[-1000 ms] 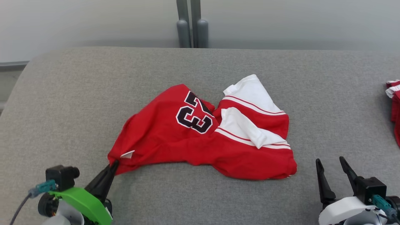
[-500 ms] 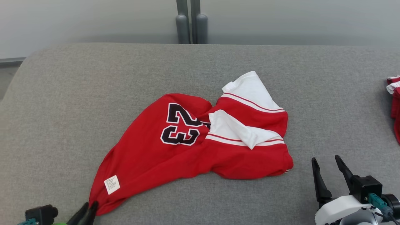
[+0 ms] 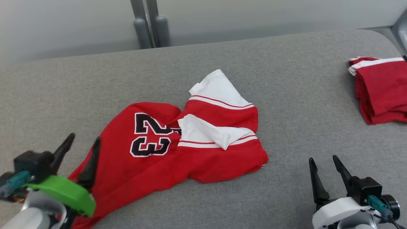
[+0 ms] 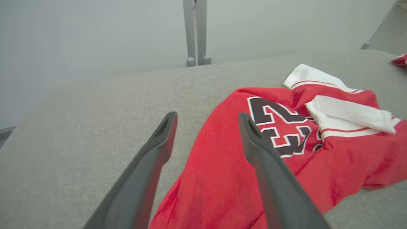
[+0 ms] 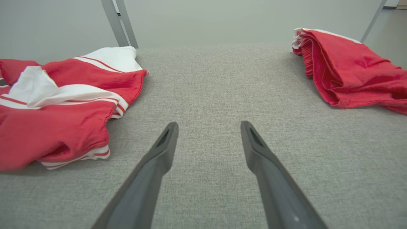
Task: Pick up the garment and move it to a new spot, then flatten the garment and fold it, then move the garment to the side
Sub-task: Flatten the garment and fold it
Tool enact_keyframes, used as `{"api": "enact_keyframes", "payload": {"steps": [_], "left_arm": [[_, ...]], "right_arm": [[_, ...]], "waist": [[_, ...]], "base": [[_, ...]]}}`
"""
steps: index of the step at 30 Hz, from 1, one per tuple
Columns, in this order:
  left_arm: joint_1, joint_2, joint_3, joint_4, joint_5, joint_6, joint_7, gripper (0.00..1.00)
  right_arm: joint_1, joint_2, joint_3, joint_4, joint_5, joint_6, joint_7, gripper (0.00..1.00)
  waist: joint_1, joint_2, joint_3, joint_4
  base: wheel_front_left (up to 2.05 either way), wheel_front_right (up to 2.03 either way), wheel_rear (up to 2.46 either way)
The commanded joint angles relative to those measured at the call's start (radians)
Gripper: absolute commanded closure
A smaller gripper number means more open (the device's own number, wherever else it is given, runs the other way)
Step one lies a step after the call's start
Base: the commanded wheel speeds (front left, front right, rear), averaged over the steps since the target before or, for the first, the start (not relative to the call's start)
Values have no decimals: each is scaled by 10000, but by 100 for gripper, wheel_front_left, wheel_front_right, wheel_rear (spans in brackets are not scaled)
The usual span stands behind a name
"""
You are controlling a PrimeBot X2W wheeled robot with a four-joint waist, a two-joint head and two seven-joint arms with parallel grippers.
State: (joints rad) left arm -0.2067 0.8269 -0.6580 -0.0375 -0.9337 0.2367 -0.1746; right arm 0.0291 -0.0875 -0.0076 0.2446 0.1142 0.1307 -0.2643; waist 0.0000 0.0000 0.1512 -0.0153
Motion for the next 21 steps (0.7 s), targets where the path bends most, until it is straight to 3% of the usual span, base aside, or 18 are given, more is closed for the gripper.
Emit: {"api": "enact_keyframes", "payload": {"steps": [1, 4, 7, 11, 17, 21], "left_arm": [[-609, -347, -332, -330, 349, -49, 377, 0], [-1829, -987, -1433, -321, 1315, -488, 1422, 0], [-2971, -1996, -2630, 560, 2188, -1119, 2404, 0], [-4179, -2897, -3766, 2029, 3130, -1941, 3284, 0], [-5480, -3610, -4631, 3622, 3884, -2987, 3856, 0], [-6221, -3784, -5221, 4475, 4214, -3393, 4434, 0]], "right_arm": [[-177, 19, 62, -37, 23, -1, 5, 0], [-304, 81, 217, -20, 58, -1, 5, 0], [-323, 113, 255, -12, 103, 0, 5, 0], [-212, 163, 259, 15, 143, -1, 5, 0], [-137, 200, 297, 37, 160, -1, 5, 0], [-306, 210, 401, 106, 177, -1, 5, 0]], "waist": [[0, 0, 134, -701], [0, 0, 225, -1190], [0, 0, 253, -1610], [0, 0, 273, -2042], [0, 0, 330, -2251], [0, 0, 353, -2383]], "base": [[0, 0, 0], [0, 0, 0], [0, 0, 0], [0, 0, 0], [0, 0, 0], [0, 0, 0]]}}
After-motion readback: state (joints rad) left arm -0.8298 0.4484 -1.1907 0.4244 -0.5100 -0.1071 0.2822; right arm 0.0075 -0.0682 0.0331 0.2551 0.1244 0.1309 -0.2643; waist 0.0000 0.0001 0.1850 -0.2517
